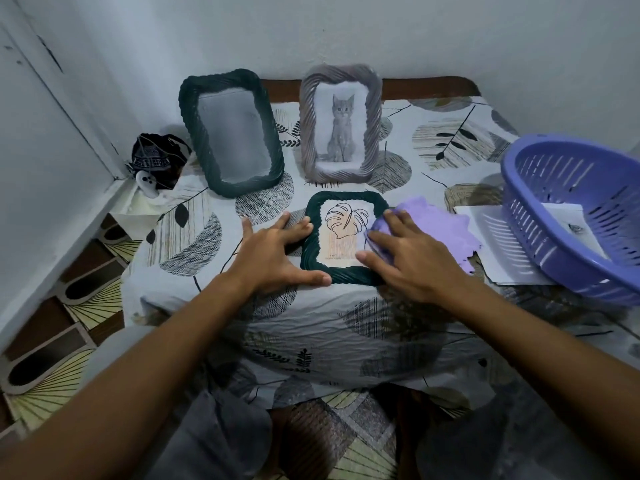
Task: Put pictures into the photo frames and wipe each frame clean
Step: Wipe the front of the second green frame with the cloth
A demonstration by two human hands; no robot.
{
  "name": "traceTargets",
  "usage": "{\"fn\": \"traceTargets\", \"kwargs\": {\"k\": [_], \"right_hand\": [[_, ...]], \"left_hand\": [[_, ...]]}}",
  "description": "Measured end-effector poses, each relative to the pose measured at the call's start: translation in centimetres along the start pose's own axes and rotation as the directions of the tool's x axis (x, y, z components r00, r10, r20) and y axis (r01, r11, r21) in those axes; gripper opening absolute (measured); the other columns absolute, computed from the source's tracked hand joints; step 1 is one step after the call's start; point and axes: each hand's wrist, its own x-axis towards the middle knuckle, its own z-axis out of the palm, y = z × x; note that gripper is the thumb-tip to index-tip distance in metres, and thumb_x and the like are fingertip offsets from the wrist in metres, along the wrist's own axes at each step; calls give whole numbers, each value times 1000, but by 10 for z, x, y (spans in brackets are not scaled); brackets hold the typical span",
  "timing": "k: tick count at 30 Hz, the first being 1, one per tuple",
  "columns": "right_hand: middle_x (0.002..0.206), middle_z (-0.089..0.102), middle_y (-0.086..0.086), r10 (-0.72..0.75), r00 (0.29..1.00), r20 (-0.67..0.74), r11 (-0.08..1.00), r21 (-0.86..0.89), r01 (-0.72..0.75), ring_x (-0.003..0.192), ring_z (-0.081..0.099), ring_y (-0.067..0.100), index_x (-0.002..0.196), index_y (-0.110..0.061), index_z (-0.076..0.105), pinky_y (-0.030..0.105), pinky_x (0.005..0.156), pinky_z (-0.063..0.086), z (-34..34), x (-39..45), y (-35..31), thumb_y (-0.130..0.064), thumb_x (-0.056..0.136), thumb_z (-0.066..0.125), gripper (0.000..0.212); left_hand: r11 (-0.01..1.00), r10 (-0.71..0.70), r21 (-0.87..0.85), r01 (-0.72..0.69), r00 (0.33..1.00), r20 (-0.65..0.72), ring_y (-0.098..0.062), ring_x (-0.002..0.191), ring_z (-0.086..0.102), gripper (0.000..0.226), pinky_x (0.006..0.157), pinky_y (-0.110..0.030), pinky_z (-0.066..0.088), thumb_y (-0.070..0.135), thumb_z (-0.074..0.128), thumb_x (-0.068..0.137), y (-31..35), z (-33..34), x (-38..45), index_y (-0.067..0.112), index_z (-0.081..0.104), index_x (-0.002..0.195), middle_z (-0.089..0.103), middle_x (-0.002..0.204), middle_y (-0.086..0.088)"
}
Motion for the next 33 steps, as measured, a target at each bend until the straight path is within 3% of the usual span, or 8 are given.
{"fn": "traceTargets", "kwargs": {"k": [4, 11, 15, 19, 25, 33], "right_hand": [[159, 15, 13, 99, 995, 23, 994, 33, -100, 147, 11, 30, 141, -25, 43, 52, 108, 32, 0, 38, 4, -78, 82, 14, 85], [160, 12, 11, 64, 998, 20, 998, 12, -64, 148, 8, 27, 147, -25, 34, 46, 113, 23, 7, 2, -2, -79, 83, 15, 86], [156, 20, 17, 112, 994, -17, 993, -18, -112, 145, 16, 34, 143, -24, 37, 50, 109, 29, 8, 32, 1, -86, 73, -4, 102], [157, 17, 18, 148, 989, 28, 988, 47, -150, 146, 12, 34, 142, -22, 40, 51, 112, 24, 5, 51, -2, -80, 77, 10, 92], [157, 22, 14, 128, 992, -1, 992, -16, -128, 145, 16, 31, 140, -26, 43, 50, 106, 33, 5, 28, 1, -79, 79, 14, 86], [158, 14, 17, 164, 986, 39, 983, 72, -167, 146, 0, 39, 132, -24, 50, 59, 114, 12, 11, 72, -12, -84, 72, 12, 94]], "left_hand": [[1000, -5, -6, 5, 1000, 4, -6, 145, 16, 122, 111, -64, -12, 94, 43, 39, 0, 0, -1, 33, 37, 144, 29, 152, 12], [1000, -11, -14, 11, 1000, 0, -5, 144, 17, 120, 112, -63, -11, 92, 46, 40, 2, 1, -2, 32, 39, 143, 23, 146, 21], [1000, -1, -23, 1, 1000, 6, -2, 144, 13, 119, 111, -65, -12, 92, 48, 41, -1, 2, -1, 32, 38, 144, 24, 147, 24], [1000, -4, -19, 4, 1000, 1, -3, 144, 14, 119, 111, -64, -12, 92, 46, 42, 0, 2, -2, 31, 38, 144, 28, 148, 21], [1000, -2, -19, 2, 1000, 0, -3, 144, 14, 119, 111, -64, -11, 92, 46, 42, -1, 3, -2, 32, 37, 144, 30, 150, 18], [1000, -3, -15, 3, 1000, 22, -3, 145, 11, 120, 110, -65, -12, 92, 44, 41, 0, 1, -1, 32, 35, 145, 30, 151, 18]]}}
